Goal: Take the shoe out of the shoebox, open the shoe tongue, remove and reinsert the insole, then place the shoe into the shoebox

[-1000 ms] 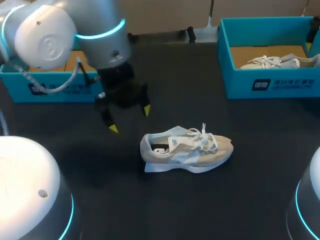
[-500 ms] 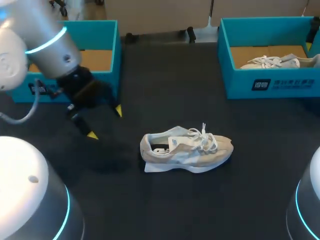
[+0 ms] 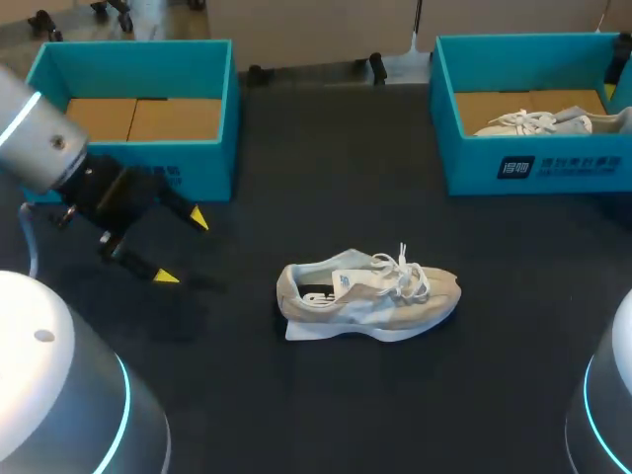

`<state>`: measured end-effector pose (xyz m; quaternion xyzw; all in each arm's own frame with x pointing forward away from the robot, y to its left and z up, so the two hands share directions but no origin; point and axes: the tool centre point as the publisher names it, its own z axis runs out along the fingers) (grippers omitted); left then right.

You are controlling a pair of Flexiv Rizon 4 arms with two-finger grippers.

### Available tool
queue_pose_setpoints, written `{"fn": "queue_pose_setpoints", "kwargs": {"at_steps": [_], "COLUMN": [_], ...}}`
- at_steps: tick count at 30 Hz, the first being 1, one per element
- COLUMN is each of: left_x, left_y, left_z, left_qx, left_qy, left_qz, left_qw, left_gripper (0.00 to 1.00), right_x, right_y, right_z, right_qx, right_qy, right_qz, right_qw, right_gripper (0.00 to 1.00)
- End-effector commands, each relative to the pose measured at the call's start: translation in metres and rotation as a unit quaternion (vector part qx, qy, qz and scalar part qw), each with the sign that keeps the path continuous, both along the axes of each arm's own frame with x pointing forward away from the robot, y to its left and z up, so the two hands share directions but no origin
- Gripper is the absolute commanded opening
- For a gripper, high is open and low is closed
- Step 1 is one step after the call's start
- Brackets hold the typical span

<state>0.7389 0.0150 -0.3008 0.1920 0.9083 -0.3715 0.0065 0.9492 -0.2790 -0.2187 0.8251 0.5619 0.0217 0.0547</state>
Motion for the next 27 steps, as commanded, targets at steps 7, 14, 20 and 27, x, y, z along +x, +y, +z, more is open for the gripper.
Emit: {"fn": "queue_pose_setpoints", "kwargs": {"at_steps": [7, 14, 20, 27], "left_x": [0.0, -0.007, -0.01, -0.01], "left_y": [0.01, 0.013, 0.015, 0.016], "left_z": [-0.015, -0.029, -0.047, -0.052], "left_qx": [-0.157, -0.168, -0.177, -0.171], "left_qy": [-0.006, 0.033, 0.066, 0.074], "left_qz": [0.105, 0.134, 0.154, 0.153], "left_qw": [0.982, 0.976, 0.97, 0.97], "left_gripper": [1.0, 1.0, 1.0, 1.0], "right_x": [0.0, 0.0, 0.0, 0.0], "right_y": [0.0, 0.0, 0.0, 0.0], "right_z": [0.0, 0.0, 0.0, 0.0], "right_qx": [0.0, 0.0, 0.0, 0.0], "right_qy": [0.0, 0.0, 0.0, 0.0], "right_qz": [0.0, 0.0, 0.0, 0.0], "right_qw": [1.0, 1.0, 1.0, 1.0], "right_gripper": [1.0, 1.0, 1.0, 1.0]}}
